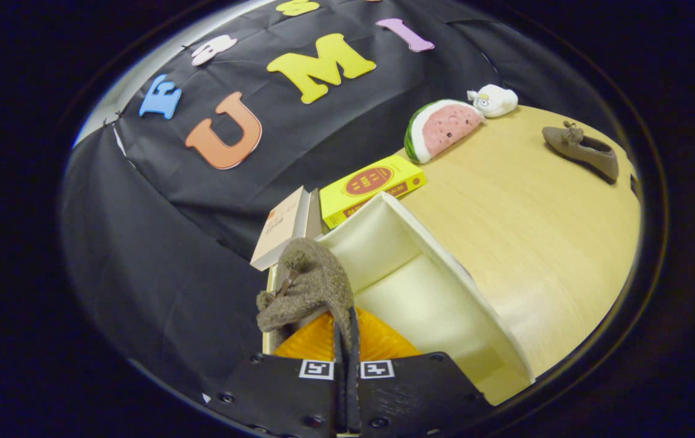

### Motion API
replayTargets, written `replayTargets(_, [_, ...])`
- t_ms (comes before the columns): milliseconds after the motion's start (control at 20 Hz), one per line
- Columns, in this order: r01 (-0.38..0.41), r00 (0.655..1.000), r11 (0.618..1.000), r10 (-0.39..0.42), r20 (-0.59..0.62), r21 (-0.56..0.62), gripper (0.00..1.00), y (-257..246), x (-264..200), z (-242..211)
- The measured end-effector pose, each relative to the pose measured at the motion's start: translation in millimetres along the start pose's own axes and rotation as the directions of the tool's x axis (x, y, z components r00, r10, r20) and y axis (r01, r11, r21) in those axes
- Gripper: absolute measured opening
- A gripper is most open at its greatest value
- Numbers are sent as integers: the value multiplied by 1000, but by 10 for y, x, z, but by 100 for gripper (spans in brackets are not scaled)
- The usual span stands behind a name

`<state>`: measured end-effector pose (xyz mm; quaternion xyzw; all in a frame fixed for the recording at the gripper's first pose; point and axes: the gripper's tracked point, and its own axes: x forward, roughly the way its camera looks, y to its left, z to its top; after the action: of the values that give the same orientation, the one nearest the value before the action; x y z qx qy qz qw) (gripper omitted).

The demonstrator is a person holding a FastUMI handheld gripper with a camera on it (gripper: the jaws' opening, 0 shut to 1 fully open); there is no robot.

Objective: Open the storage box then place both shoes into the box .Put the left shoe in first, then the right shoe, with the right side of both shoes facing outward in a uniform manner.

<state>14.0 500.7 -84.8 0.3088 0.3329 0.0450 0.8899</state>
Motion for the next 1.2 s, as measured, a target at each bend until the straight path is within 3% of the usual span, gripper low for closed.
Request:
replayTargets(250, [-22, 996, 1000, 21, -84, -15, 5, 115, 123, -235])
replayTargets(500, [-37, 981, 995, 18, -194, -94, 40, 11, 232, -426])
replayTargets(600, [-93, 971, 991, 69, -227, -95, 42, 79, 188, -483])
replayTargets(700, [-116, 972, 983, 82, -221, -145, 89, 89, 108, -415])
replayTargets(900, [-162, 984, 931, 127, -125, -327, 87, 162, -66, -106])
replayTargets(1050, [-158, 980, 841, 198, 24, -518, 87, 224, -224, 305])
replayTargets(1200, [-130, 956, 757, 266, 120, -641, 93, 192, -444, 635])
